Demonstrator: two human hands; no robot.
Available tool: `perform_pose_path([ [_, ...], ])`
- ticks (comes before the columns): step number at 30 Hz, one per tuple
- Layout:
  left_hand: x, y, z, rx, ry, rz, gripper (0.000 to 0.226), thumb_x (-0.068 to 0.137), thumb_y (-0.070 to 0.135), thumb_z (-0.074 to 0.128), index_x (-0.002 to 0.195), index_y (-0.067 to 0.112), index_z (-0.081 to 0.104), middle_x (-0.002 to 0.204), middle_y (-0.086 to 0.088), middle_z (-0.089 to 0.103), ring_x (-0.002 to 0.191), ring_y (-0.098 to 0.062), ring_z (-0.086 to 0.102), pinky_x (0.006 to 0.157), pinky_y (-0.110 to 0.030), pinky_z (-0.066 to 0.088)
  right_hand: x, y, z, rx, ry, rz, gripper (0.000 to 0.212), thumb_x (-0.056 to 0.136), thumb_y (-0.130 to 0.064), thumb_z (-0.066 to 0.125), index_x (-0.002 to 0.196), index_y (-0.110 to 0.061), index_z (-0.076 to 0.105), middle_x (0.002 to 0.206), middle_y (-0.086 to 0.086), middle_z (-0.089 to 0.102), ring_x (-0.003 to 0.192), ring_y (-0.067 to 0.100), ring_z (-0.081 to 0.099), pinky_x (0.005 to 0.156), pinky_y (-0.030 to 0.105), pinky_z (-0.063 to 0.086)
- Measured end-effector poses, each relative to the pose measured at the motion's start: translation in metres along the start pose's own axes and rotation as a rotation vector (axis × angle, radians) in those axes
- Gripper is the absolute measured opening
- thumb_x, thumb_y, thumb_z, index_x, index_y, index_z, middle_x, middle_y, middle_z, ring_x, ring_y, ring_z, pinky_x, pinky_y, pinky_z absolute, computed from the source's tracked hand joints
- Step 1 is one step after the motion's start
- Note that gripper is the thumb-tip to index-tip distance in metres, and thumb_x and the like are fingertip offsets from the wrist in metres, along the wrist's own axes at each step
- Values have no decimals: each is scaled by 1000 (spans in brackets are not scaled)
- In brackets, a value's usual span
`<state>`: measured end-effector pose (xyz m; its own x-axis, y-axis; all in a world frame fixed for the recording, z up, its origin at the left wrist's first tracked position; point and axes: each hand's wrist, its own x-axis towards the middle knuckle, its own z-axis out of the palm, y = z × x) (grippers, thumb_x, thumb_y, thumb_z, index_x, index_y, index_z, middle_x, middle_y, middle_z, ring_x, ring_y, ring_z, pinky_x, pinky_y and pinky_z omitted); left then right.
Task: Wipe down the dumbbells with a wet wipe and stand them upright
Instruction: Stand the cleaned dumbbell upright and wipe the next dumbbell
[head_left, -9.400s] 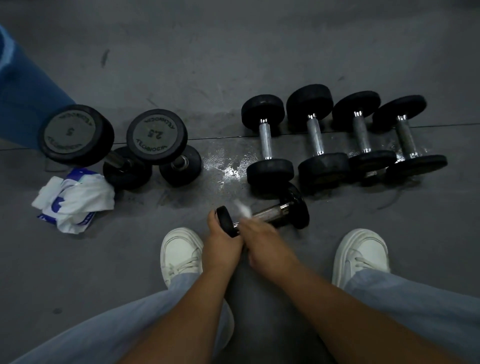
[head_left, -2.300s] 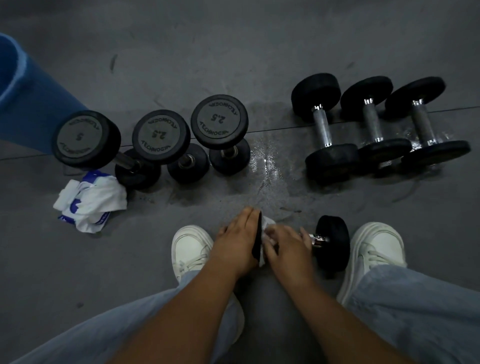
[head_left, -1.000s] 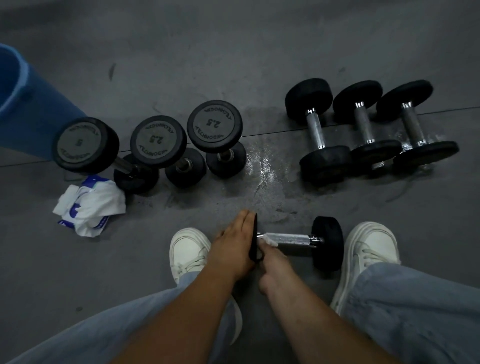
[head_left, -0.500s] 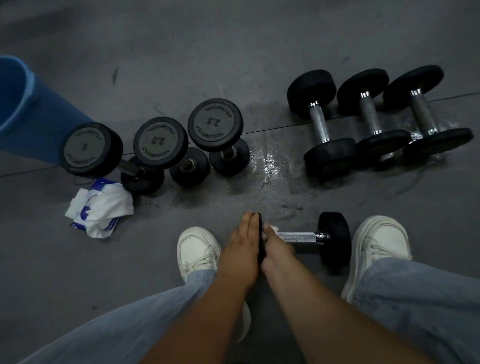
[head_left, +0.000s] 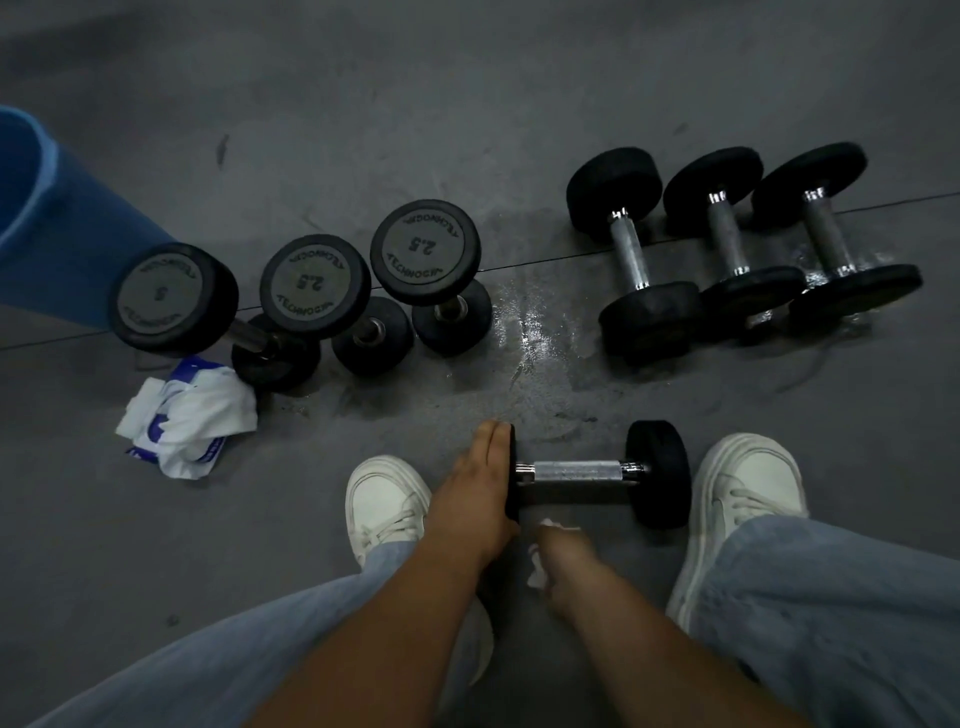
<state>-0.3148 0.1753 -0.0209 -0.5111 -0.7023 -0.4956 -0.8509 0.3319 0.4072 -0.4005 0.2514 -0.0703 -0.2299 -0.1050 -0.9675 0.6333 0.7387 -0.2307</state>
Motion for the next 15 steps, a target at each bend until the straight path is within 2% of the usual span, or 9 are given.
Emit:
perform_pose_path([
  [2,1,-1,2,-8,10,7,103,78,25,73,157,17,7,164,-2,0,141,-29,32,114,-35,32,-6,-19,3,111,-117,46,20,95,-6,47,76,-10,52,56,8,43,39,16,43,35,18,32],
  [4,2,-1,3,-16,18,13,101,80,30,72,157,16,9,164,-5,2,142,-30,31,115,-34,29,-17,-34,4,207,-195,42,23,87,3,41,71,-10,51,53,5,44,44,13,39,37,20,29],
  [7,3,-1,2,-28,21,17,98,81,31,71,157,16,10,164,-4,4,140,-30,32,113,-34,30,-28,-33,1,429,-272,56,30,90,13,36,77,-7,55,53,2,56,43,7,47,39,14,30],
  [9,4,-1,0,-34,30,20,95,83,32,69,156,16,10,163,-2,4,140,-29,32,112,-33,31,-29,-29,1,555,-297,68,24,94,8,43,82,-7,57,54,1,60,39,3,51,35,11,33],
  [11,4,-1,1,-41,36,22,92,86,35,65,157,17,9,164,-2,3,141,-28,31,111,-33,31,-24,-27,2,562,-285,86,15,95,-2,53,83,-8,59,55,0,60,38,2,51,32,11,31],
  [15,0,0,5,-55,39,10,93,86,30,65,157,18,7,164,-1,0,143,-27,27,114,-34,30,-21,-32,7,313,-204,38,18,93,-17,61,76,-12,58,50,-1,49,35,4,39,31,13,24],
])
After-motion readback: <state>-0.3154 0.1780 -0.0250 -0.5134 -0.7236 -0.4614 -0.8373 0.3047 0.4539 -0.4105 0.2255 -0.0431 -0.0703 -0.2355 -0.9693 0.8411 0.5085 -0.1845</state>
